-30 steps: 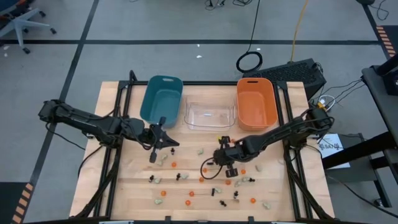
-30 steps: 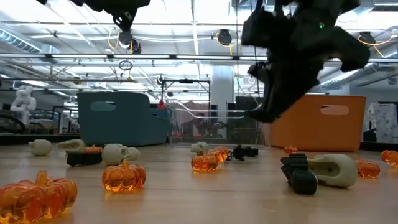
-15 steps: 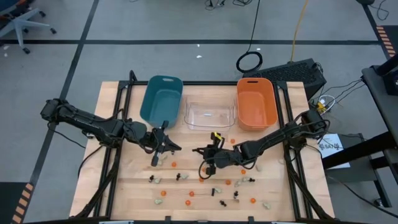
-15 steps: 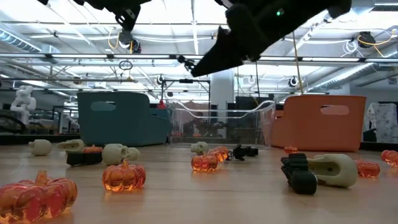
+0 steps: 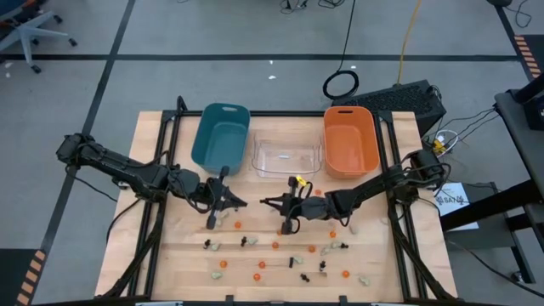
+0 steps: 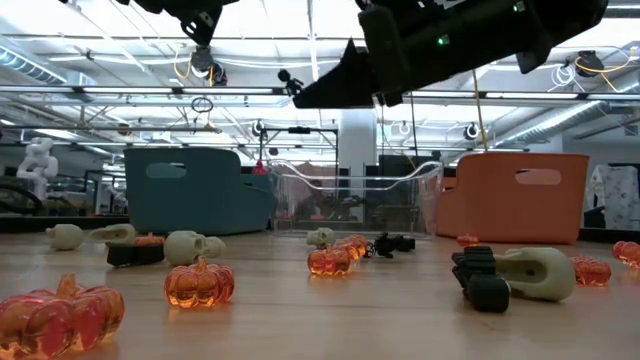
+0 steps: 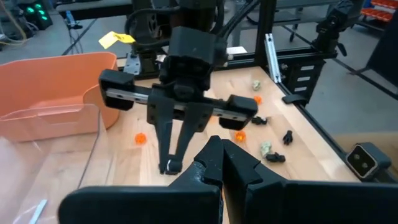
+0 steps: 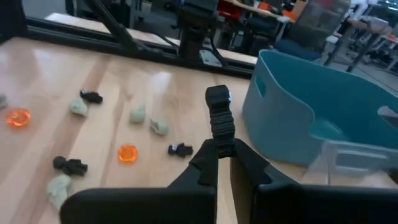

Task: Sort Halloween decoration
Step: Put the black skeleton toy into the orange bin

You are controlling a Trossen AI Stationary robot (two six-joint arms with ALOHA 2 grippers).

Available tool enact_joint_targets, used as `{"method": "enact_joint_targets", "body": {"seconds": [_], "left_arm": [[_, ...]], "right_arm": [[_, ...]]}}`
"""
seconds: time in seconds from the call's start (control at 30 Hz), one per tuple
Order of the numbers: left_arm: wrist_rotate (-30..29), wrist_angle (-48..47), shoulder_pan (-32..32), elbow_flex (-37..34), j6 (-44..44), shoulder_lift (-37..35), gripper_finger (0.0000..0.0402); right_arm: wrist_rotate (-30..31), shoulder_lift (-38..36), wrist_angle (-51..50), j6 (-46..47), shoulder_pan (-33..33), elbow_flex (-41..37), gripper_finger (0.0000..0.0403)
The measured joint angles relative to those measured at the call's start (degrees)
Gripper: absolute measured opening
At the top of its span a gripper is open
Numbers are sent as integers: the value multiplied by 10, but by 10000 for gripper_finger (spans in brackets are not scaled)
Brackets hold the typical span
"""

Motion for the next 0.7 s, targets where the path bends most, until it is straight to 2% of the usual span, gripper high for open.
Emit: {"method": "enact_joint_targets", "body": {"seconds": [0.43, 0.7], "left_arm": [[-2, -1, 0, 0, -2, 0, 0], [-2, -3, 0, 0, -2, 0, 0]], "right_arm": [[-6, -5, -20, -19, -4, 0, 0], [-6, -78, -116, -41, -4, 0, 0]]}}
